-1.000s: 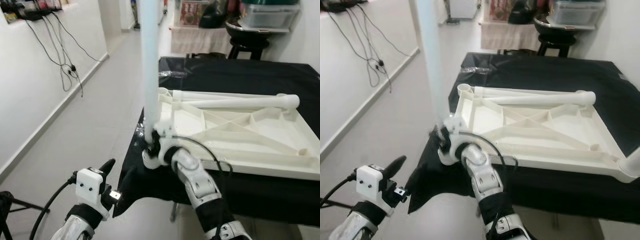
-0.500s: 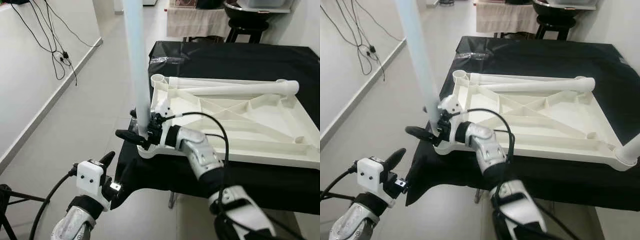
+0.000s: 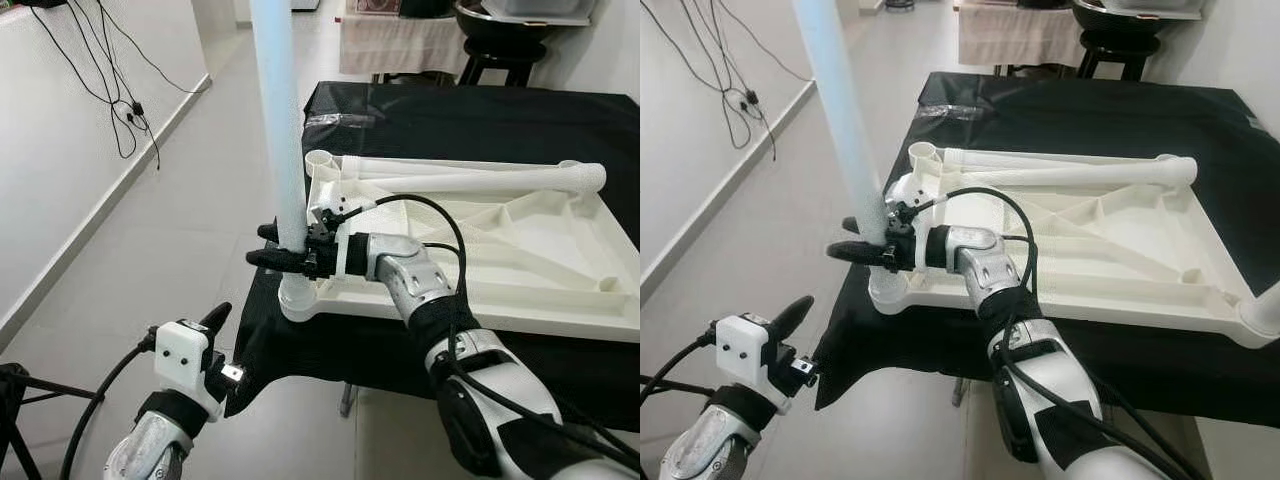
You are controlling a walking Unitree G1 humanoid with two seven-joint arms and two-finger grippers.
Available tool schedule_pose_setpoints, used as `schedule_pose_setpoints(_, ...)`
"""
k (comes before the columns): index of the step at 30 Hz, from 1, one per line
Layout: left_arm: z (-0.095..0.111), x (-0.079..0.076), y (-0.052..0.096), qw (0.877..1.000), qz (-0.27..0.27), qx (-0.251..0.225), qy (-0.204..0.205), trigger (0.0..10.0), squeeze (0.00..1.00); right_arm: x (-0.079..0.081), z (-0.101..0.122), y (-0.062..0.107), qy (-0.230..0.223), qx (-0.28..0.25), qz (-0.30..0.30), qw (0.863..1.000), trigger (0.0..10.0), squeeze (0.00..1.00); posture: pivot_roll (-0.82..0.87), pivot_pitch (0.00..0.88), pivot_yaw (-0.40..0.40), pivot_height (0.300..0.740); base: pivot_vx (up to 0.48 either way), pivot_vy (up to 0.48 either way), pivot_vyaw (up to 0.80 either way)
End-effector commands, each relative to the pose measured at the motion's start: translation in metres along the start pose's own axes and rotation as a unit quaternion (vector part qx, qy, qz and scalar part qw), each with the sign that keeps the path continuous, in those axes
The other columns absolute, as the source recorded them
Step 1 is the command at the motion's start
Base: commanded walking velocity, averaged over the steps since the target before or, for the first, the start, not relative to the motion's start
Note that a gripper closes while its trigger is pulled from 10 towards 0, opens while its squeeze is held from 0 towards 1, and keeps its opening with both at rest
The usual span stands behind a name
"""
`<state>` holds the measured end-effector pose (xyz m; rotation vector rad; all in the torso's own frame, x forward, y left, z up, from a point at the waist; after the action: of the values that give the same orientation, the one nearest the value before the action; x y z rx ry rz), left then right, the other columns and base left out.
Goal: Building children table
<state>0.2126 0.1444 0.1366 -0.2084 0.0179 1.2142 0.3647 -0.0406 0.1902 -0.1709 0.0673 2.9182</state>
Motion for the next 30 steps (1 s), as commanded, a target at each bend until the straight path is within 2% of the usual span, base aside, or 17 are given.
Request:
schedule_pose_setpoints(1,-0.003,0.000,0.002,1.000,0.004,0.007,0.002,10.0,0.00,0.004,-0.013,0.005,-0.006,0.009,0.000,1.000,0.0,0.00,0.03,0.089,-0.002,0.740,0.000,0.000,0.00)
schedule_pose_setpoints(5,-0.003,-0.001,0.003,1.000,0.003,0.006,0.003,10.0,0.00,0.012,-0.028,0.022,0.004,0.018,-0.016,1.000,0.0,0.00,0.03,0.095,-0.005,0.740,0.000,0.000,0.00)
schedule_pose_setpoints(7,-0.001,-0.001,0.005,1.000,0.003,0.005,0.003,10.0,0.00,0.023,-0.044,0.022,-0.005,0.044,-0.096,0.994,0.0,0.00,0.03,0.106,-0.009,0.740,0.000,0.000,0.00)
schedule_pose_setpoints(8,-0.001,-0.001,0.005,1.000,0.003,0.005,0.003,10.0,0.00,0.023,-0.044,0.022,-0.005,0.044,-0.096,0.994,0.0,0.00,0.03,0.106,-0.009,0.740,0.000,0.000,0.00)
schedule_pose_setpoints(9,0.000,0.000,0.006,1.000,0.003,0.005,0.002,10.0,0.00,0.025,-0.055,0.022,-0.023,0.067,-0.263,0.962,0.0,0.00,0.01,0.116,-0.006,0.740,0.000,0.000,0.00)
schedule_pose_setpoints(10,0.001,0.001,0.006,1.000,0.003,0.005,0.002,10.0,0.00,0.042,-0.063,0.018,-0.043,0.076,-0.327,0.941,0.0,0.00,0.02,0.133,0.012,0.740,0.000,0.000,0.00)
schedule_pose_setpoints(11,0.001,0.001,0.006,1.000,0.003,0.005,0.002,10.0,0.00,0.054,-0.066,0.015,-0.058,0.078,-0.361,0.928,0.0,0.00,0.02,0.131,0.015,0.740,0.000,0.000,0.00)
schedule_pose_setpoints(14,0.000,0.002,0.007,1.000,0.002,0.008,0.000,10.0,0.00,0.054,-0.067,0.009,-0.040,0.087,-0.348,0.933,0.0,0.00,0.01,0.116,0.013,0.740,0.000,0.000,0.00)
schedule_pose_setpoints(19,0.000,0.002,0.006,1.000,0.004,0.007,0.002,10.0,0.00,0.040,-0.061,0.002,-0.010,0.084,-0.331,0.940,0.0,0.00,0.03,0.116,0.002,0.740,0.000,0.000,0.00)
schedule_pose_setpoints(20,0.000,0.002,0.006,1.000,0.006,0.007,0.002,10.0,0.00,0.036,-0.058,-0.001,-0.009,0.080,-0.329,0.941,1.3,0.00,0.04,0.115,0.000,0.740,0.000,0.000,0.00)
schedule_pose_setpoints(24,0.000,0.002,0.006,1.000,0.008,0.006,0.001,10.0,0.00,0.035,-0.056,-0.002,-0.009,0.078,-0.329,0.941,1.3,0.00,0.04,0.115,0.000,0.740,0.000,0.000,0.00)
schedule_pose_setpoints(25,0.000,0.003,0.006,1.000,0.008,0.006,0.001,10.0,0.00,0.032,-0.053,-0.003,-0.009,0.075,-0.326,0.942,10.0,0.00,0.03,0.110,0.003,0.740,0.000,0.000,0.00)
schedule_pose_setpoints(26,-0.001,0.003,0.005,1.000,0.006,0.007,0.002,10.0,0.00,0.035,-0.035,-0.010,-0.024,0.034,-0.265,0.963,10.0,1.00,0.03,0.103,0.002,0.740,0.000,0.000,0.00)
schedule_pose_setpoints(27,-0.001,0.003,0.005,1.000,0.005,0.007,0.003,10.0,0.00,0.037,-0.027,-0.012,-0.029,0.015,-0.236,0.971,10.0,1.00,0.03,0.103,0.002,0.740,0.000,0.000,0.00)
schedule_pose_setpoints(28,-0.001,0.003,0.005,1.000,0.005,0.007,0.003,10.0,0.00,0.037,-0.027,-0.012,-0.029,0.015,-0.236,0.971,10.0,1.00,0.03,0.103,0.002,0.740,0.000,0.000,0.00)
schedule_pose_setpoints(29,-0.001,0.003,0.004,1.000,0.005,0.007,0.003,10.0,0.00,0.037,-0.018,-0.013,-0.028,-0.010,-0.188,0.982,10.0,1.00,0.04,0.100,0.002,0.740,0.000,0.000,0.00)
schedule_pose_setpoints(30,-0.001,0.003,0.004,1.000,0.005,0.007,0.003,10.0,0.00,0.037,-0.018,-0.013,-0.028,-0.010,-0.188,0.982,10.0,1.00,0.04,0.100,0.002,0.740,0.000,0.000,0.00)
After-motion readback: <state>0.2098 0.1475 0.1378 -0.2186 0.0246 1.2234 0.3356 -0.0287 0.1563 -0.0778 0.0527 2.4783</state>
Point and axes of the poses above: a point about 5 cm out from each wrist's last joint towards the gripper, its own y axis pointing back from the gripper into the wrist, its own z axis along the axis of the wrist's last joint, x = y × z, the point moved 1 cm from there along -y, pointing out of the wrist towards the gripper, and after that the axes turned 5 degrees about y, right-handed, at the moved point
